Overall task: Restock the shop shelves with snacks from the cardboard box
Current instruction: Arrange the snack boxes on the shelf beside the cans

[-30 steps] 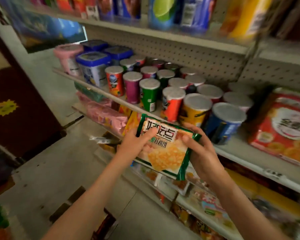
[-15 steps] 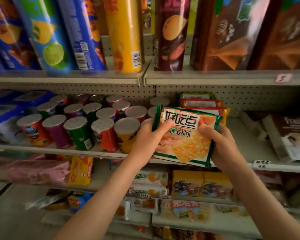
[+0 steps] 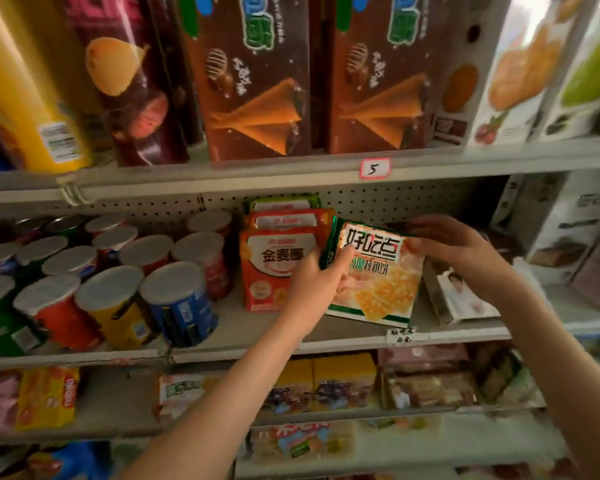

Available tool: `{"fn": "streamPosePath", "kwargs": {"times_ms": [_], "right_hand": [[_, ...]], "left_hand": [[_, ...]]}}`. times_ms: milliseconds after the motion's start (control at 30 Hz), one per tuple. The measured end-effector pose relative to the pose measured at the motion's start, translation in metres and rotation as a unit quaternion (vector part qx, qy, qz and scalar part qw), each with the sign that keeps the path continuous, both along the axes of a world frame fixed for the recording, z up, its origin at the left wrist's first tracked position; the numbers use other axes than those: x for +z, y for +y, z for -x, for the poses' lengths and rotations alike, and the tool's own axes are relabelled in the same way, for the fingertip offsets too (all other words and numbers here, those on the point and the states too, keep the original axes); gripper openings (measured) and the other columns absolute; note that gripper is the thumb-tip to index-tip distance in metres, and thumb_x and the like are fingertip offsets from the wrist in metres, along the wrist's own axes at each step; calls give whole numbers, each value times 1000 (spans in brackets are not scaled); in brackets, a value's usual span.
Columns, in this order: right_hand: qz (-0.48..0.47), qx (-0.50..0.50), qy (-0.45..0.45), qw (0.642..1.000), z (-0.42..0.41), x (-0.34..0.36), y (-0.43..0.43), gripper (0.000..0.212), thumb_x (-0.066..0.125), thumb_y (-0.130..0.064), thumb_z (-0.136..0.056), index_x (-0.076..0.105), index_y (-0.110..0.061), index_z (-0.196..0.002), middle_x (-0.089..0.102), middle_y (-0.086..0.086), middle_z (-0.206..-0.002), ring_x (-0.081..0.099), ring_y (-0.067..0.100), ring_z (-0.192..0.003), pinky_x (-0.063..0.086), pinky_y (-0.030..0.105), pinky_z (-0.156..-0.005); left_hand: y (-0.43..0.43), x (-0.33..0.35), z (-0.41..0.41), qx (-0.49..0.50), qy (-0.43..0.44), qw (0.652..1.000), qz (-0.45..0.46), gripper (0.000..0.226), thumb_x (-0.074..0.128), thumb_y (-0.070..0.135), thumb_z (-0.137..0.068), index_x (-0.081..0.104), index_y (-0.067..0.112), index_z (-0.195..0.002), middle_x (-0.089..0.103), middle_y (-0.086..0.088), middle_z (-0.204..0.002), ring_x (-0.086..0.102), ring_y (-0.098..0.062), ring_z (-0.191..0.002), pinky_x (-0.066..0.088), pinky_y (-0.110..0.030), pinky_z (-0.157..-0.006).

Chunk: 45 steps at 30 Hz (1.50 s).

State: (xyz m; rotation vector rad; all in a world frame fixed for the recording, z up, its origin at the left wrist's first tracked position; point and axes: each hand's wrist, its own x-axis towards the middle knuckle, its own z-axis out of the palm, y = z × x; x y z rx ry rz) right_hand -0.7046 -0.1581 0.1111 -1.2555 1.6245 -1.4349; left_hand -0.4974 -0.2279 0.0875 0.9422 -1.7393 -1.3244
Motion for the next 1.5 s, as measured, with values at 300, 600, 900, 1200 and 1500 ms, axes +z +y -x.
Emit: {"fn": "streamPosePath", "kwargs": {"times_ms": [300,600,900,1200,1500], "right_hand": [[-112,137,374,910,53,40,-50,53,69,-39,-81,52,-29,-130,56,-13,-118,49,5,-111,36,21,-91],[-176,195,414,872,48,45,-84,37,69,-42,-81,59,-23,-112,65,-3,-110,59,15,-97,45,30,-84],[-192,163,402,880,57,28,-109,41,71,-45,-77,61,-20,-108,68,0,-99,62,17,-86,49,32,-80],[-218,177,369,886,61,27,-131,43,72,-38,-79,61,-16,-113,68,5,-103,57,12,-76,47,22,-70],[-188,123,342,912,71,22,-152,42,76,-33,-76,61,-21,-113,67,2,-106,61,17,-93,49,33,-93]], "left_hand": [[-3,-3,67,59,20,998,-14,39,47,39,-96,51,18,-129,63,3,-111,63,1,-90,46,-7,-54],[-35,-5,75,67,-35,997,30,25,50,35,-96,48,27,-120,62,10,-110,64,-11,-99,56,-30,-78],[-40,18,77,106,-204,929,291,60,57,8,-89,31,9,-144,42,-11,-143,39,-25,-132,32,-29,-106],[-80,26,72,48,-466,793,389,99,70,52,-76,14,16,-149,34,-10,-148,34,-30,-135,28,-43,-111],[-92,22,63,-4,-572,747,339,119,79,40,-69,-7,23,-151,21,-12,-154,21,-32,-141,24,-47,-114]]}}
